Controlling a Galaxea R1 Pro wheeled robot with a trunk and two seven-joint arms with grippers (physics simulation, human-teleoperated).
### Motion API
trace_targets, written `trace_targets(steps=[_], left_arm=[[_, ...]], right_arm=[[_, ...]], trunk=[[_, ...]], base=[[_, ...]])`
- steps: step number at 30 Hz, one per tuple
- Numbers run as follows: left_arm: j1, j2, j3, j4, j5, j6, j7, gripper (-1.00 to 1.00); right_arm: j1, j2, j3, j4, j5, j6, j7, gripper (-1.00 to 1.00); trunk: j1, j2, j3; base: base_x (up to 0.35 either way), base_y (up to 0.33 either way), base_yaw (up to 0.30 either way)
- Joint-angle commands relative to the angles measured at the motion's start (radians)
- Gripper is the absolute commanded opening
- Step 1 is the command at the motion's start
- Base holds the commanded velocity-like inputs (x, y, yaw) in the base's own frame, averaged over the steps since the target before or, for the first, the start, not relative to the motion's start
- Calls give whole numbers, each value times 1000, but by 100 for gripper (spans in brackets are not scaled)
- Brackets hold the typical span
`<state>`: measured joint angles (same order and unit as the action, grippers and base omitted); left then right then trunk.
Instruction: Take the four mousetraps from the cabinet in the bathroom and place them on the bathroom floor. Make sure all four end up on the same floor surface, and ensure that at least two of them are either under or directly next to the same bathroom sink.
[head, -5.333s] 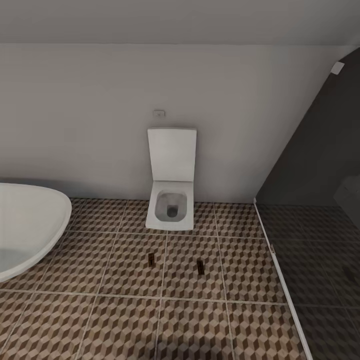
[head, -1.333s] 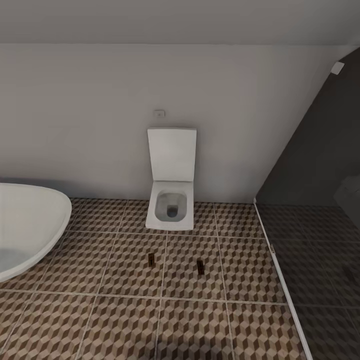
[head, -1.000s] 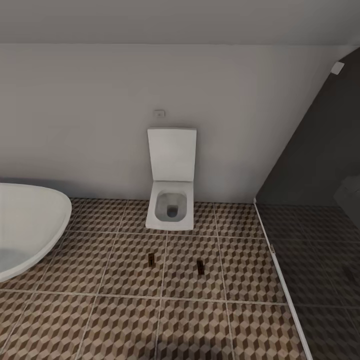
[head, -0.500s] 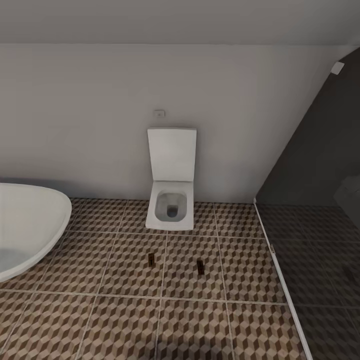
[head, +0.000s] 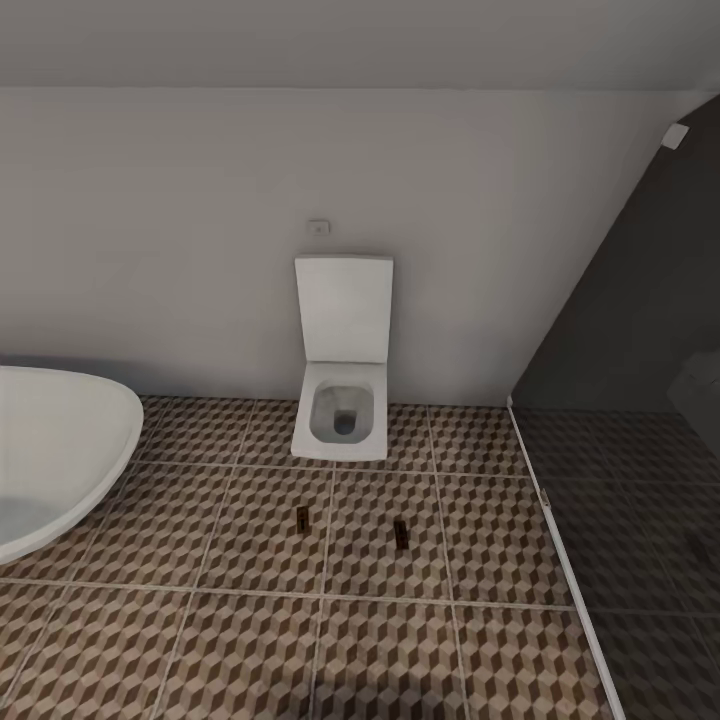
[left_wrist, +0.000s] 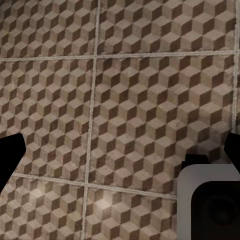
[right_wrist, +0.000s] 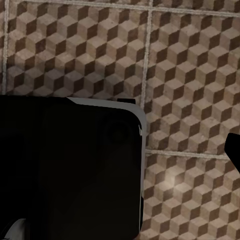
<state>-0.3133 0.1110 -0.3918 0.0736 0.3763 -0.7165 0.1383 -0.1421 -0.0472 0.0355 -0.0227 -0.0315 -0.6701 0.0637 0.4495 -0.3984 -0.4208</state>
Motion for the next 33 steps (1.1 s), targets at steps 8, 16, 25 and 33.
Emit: trace_targets(steps=[8, 16, 25, 33], left_arm=[[-1, -1, -9, 3, 3, -4, 4, 100], [-1, -1, -9, 3, 3, -4, 4, 100], [-1, -1, -9, 3, 3, -4, 4, 100], [-1, -1, -9, 3, 3, -4, 4, 100]], right_arm=[[-1, 0, 3, 1, -4, -3, 4, 100], [-1, 0, 3, 1, -4, -3, 4, 100], [-1, 0, 2, 1, -4, -3, 4, 100], [-1, 0, 3, 1, -4, -3, 4, 100]], trunk=[[0, -2, -1], [0, -2, -1], [0, -2, -1], [0, -2, -1]], base=[[0, 0, 0], [0, 0, 0], [0, 0, 0], [0, 0, 0]])
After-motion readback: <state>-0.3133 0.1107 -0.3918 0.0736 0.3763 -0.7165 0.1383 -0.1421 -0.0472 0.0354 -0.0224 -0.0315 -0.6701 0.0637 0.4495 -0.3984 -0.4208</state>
